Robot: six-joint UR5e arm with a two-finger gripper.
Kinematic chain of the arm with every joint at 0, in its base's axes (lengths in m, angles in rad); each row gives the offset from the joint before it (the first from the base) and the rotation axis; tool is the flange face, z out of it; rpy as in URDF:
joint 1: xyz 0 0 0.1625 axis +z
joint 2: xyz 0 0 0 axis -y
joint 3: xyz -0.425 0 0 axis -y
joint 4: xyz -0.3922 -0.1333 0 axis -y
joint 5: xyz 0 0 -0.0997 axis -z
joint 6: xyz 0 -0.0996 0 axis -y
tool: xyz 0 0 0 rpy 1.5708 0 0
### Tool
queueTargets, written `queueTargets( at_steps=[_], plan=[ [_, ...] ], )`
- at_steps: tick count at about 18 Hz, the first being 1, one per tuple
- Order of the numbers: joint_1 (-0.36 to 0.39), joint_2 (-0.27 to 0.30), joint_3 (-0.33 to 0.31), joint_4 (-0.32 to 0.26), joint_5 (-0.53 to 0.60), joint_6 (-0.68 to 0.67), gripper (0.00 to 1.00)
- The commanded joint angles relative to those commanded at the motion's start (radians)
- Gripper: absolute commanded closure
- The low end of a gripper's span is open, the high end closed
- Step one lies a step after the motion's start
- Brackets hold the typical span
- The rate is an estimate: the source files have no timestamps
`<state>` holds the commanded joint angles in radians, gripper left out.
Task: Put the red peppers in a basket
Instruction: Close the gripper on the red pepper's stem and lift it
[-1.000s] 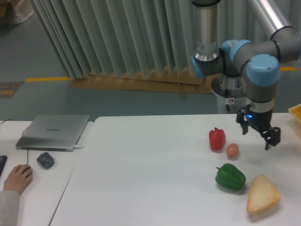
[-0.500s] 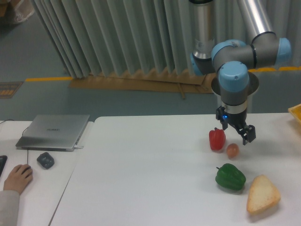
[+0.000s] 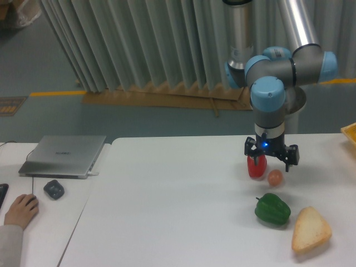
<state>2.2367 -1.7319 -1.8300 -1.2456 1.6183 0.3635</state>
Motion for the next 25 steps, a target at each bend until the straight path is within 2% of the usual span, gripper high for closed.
queueTargets(
  at_steps=[4,12,19,25],
  plan=[
    [-0.034,0.014,-0.011,-0.02,0.002,-0.002,0.0],
    [-0.025,0.02,-0.017,-0.022,0.0,0.046,0.0],
    [-0.034,-0.009,-0.034,-0.018,0.069,0.064,0.0],
    [-0.039,-0.018,-0.038,-0.015,0.072,0.057,0.0]
  ],
)
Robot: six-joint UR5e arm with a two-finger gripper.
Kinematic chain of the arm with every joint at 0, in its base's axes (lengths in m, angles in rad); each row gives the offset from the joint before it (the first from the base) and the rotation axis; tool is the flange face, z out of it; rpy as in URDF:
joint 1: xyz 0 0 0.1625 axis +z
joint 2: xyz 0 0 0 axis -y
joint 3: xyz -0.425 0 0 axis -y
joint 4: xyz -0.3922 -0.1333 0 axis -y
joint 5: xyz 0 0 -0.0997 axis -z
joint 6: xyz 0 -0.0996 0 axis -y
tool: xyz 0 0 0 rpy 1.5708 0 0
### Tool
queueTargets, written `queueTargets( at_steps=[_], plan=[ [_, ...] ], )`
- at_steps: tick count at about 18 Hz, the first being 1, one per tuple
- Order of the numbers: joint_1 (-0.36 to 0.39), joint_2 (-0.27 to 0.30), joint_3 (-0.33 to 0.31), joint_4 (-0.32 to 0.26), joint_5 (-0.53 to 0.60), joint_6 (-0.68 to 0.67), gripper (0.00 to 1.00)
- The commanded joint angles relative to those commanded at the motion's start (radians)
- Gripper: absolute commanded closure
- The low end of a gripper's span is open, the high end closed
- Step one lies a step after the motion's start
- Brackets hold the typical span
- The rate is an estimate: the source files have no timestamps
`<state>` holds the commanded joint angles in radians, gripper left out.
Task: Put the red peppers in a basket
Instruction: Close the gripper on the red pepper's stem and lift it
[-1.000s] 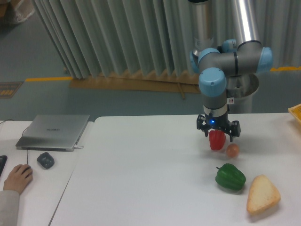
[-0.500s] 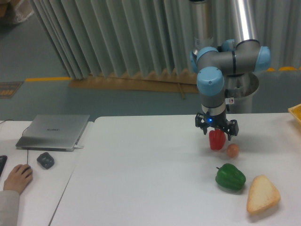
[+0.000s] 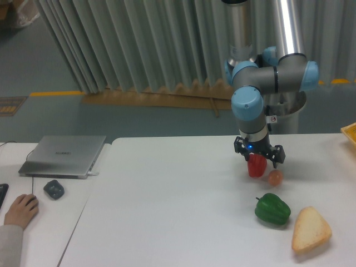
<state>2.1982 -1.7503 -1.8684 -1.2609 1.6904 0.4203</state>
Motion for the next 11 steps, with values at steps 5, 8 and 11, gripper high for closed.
queueTargets(
  at_steps=[5,8,11],
  plan=[
    [-0.02,-0.014,-0.012,0.008,0.0,-0.006,0.0],
    [-0.031,-0.018,-0.015,0.008,0.0,-0.005,0.0],
    [-0.043,-0.031,-0.015,0.009,0.026,-0.011,0.0]
  ],
)
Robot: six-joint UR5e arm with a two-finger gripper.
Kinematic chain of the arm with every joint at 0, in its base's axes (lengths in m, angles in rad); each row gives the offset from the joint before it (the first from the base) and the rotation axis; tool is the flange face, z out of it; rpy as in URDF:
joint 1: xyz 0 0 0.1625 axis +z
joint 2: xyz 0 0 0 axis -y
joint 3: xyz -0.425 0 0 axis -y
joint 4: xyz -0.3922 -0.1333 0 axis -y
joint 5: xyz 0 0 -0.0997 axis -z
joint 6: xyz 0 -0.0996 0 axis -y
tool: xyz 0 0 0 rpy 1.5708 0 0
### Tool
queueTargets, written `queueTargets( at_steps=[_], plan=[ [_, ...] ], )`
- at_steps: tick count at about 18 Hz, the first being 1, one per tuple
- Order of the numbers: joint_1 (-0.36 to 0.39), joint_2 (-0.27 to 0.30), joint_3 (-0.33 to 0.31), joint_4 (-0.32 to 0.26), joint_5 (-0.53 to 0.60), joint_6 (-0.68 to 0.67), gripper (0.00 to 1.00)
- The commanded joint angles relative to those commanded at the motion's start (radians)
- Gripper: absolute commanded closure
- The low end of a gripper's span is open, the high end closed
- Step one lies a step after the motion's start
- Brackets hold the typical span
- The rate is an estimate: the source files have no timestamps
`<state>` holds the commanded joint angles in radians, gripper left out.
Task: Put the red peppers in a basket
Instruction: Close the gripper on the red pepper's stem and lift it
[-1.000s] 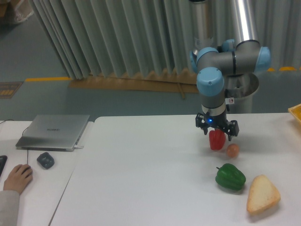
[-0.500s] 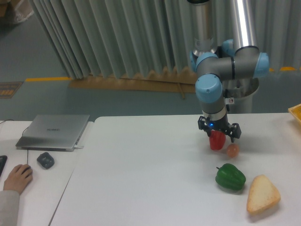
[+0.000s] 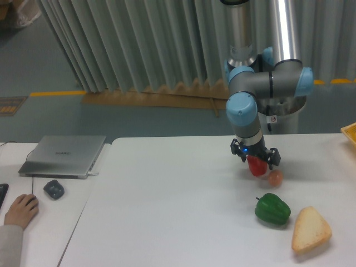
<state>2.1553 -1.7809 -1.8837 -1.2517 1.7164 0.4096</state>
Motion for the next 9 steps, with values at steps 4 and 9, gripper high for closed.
queueTargets(
  at_steps=[4,9],
  plan=[
    [0.0,0.002,0.002,-0.003,0.003,-0.008,0.37],
    [0.0,0.002,0.003,-0.003,0.003,-0.011,0.58]
  ],
)
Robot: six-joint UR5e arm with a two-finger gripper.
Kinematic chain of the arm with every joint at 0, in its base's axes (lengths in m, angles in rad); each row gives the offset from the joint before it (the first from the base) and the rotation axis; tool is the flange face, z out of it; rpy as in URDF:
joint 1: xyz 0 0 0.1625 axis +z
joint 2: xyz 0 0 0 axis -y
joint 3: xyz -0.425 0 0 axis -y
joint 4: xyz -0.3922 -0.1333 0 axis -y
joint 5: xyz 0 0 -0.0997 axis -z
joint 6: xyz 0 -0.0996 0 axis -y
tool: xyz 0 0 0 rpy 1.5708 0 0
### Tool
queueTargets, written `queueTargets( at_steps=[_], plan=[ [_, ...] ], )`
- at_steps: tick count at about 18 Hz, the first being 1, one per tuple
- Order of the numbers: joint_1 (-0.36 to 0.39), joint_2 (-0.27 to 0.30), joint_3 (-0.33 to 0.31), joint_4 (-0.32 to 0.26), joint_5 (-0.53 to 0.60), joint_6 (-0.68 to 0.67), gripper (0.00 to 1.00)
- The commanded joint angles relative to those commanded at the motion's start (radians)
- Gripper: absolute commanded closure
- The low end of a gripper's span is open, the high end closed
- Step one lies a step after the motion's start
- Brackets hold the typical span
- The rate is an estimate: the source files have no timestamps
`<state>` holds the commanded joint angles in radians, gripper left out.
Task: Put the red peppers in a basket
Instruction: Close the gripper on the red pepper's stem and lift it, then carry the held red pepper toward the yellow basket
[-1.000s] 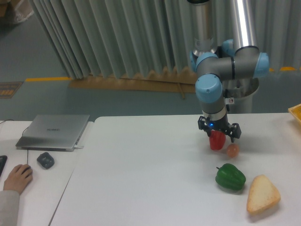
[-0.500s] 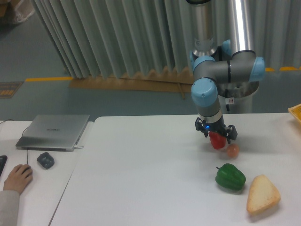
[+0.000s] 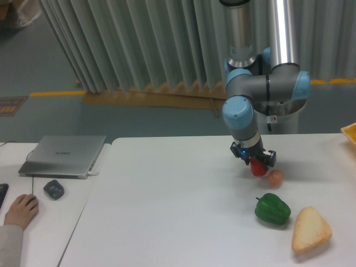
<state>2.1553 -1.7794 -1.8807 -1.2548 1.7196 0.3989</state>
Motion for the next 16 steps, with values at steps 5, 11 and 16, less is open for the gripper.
queueTargets(
  at_steps=[5,11,16],
  plan=[
    [0.008,0.003,0.029,-0.011,-0.006,0.008,0.58],
    [0.012,0.011,0.099,-0.061,-0.003,0.052,0.58],
    [0.041,0.011,0.235,-0.192,-0.009,0.176,0.58]
  ],
)
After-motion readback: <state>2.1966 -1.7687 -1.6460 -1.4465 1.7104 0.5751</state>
